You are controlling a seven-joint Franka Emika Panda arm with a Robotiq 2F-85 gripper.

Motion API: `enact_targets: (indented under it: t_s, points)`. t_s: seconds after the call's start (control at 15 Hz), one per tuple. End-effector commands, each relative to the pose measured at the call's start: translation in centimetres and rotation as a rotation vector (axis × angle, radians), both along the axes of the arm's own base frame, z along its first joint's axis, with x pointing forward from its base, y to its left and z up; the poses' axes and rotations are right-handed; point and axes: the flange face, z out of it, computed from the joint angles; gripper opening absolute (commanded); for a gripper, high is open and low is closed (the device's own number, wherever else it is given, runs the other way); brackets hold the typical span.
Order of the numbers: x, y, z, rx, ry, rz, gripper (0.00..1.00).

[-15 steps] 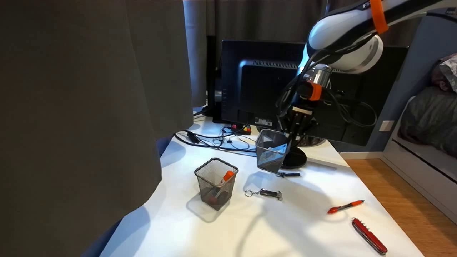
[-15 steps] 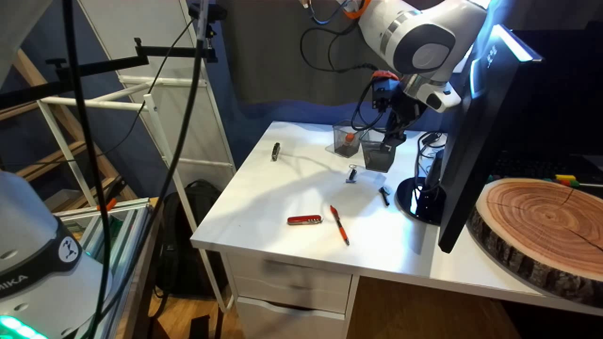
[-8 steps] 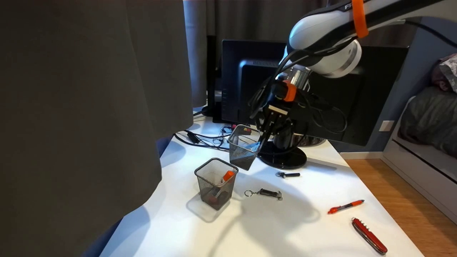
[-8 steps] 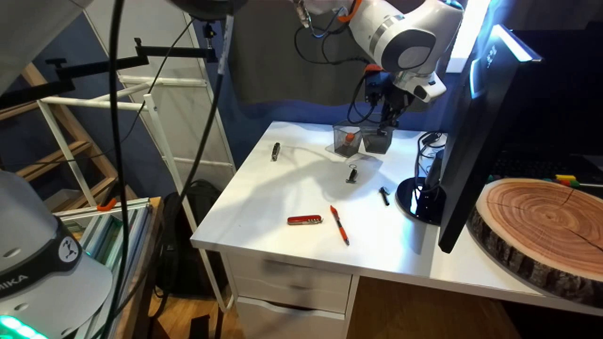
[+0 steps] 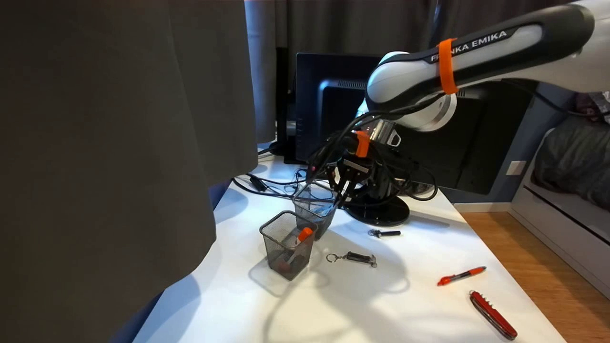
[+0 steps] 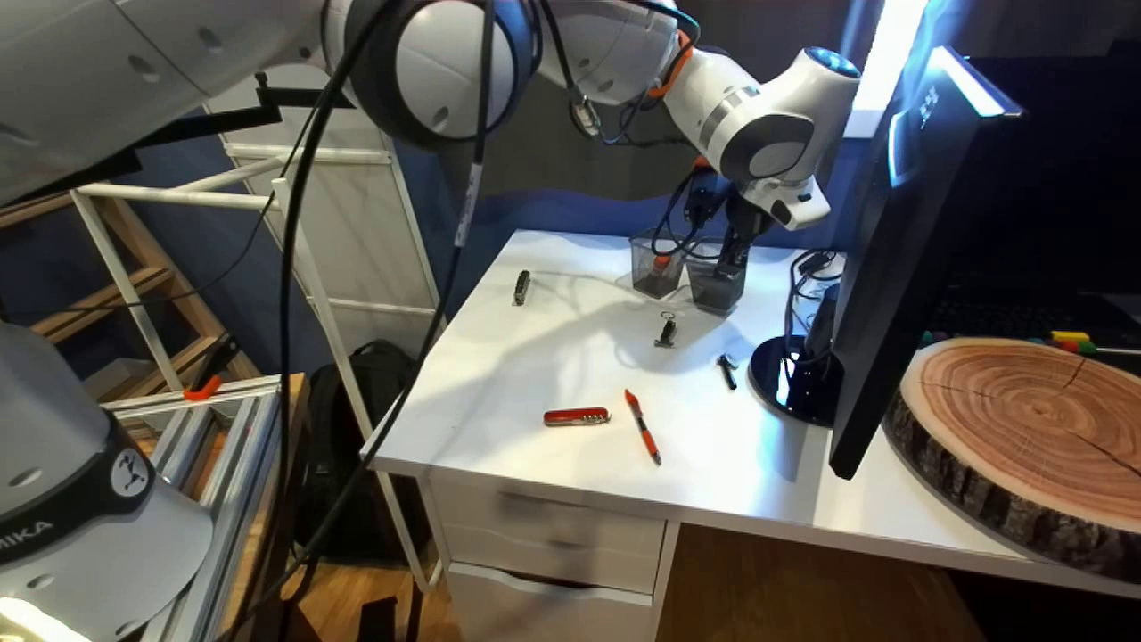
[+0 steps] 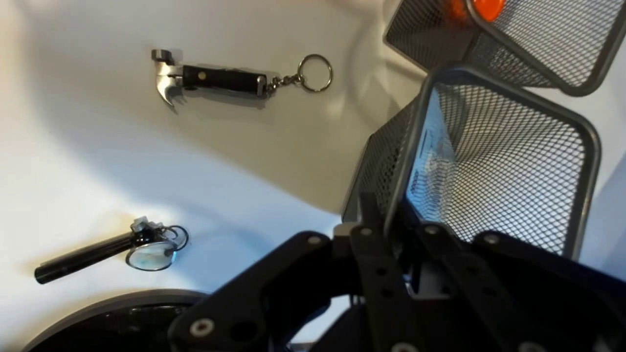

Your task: Move the container furthest to the left to the right

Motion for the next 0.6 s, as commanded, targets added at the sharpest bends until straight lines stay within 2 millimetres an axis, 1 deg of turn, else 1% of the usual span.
enact_targets:
  t_s: [0.0, 0.13, 0.2, 0.4, 0.47, 0.53]
  points:
    - [0.9, 0.2, -0.3, -0.001, 0.007, -0.07, 0.36]
    - [1.0, -0.2, 0.2, -0.017, 0.015, -0.098, 0.49]
    - [1.1, -0.1, 1.1, -0.037, 0.011, -0.105, 0.55]
    - [0.7, -0.8, 6.0, -0.109, -0.015, -0.063, 0.76]
    - [0.5, -2.7, 8.4, -0.154, -0.006, -0.021, 0.84]
    - [0.0, -3.3, 9.5, -0.145, 0.012, 0.078, 0.9]
